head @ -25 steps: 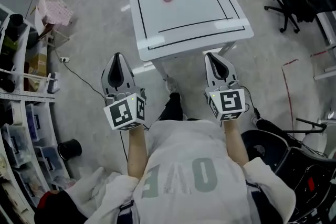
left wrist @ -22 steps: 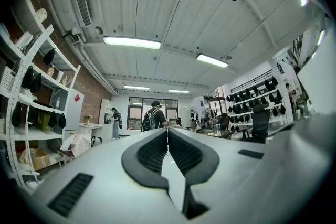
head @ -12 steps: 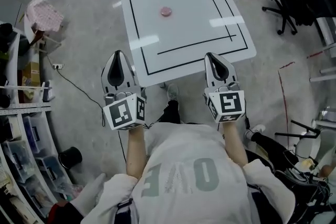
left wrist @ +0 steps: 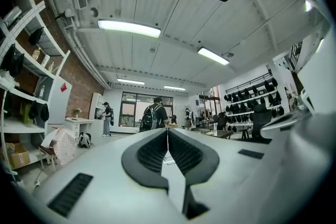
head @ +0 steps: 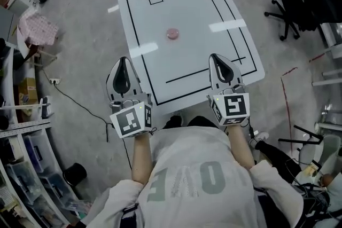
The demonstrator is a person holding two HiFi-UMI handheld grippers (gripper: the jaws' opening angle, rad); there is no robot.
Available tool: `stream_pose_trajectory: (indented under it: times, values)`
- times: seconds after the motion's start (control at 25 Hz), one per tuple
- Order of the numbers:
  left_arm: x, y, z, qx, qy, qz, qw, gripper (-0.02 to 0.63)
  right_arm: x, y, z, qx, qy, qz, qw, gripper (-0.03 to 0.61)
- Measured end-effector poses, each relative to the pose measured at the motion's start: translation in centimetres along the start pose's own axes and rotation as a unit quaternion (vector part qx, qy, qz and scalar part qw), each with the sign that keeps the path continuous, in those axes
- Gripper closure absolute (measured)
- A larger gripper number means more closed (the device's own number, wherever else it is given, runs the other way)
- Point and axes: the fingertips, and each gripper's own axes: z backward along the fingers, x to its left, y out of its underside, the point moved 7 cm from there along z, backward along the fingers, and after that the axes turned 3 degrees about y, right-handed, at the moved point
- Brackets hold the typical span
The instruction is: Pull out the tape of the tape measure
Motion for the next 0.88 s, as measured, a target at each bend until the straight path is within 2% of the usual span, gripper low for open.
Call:
stream_pose_trajectory:
  times: [0.2, 0.4, 0.68, 0.88]
  values:
    - [1.4, 0.6, -2.4, 0.004, -0.017, 0.019, 0.9997, 0.586, -0.7, -1.0, -2.5, 0.007, 0.019, 0.001, 1.000, 0.548]
    - [1.4, 0.6, -3.9, 0.011, -0.023, 0.002, 0.9997, 0.586, -1.0, -0.9, -4.6, 0.003, 0.027, -0.008, 1.000, 0.548]
    - [-1.1, -0.2, -6.5, 0.016, -0.014, -0.027, 0.9994, 0.586, -2.4, -1.0, -7.7, -0.014, 0.001, -0.030, 0.999, 0.548]
    - [-2.9, -0.4, -8.4, 0.020, -0.011, -0.034, 0.9992, 0.586, -3.9, -0.6, -9.5, -0.012, -0.019, -0.037, 0.999, 0.548]
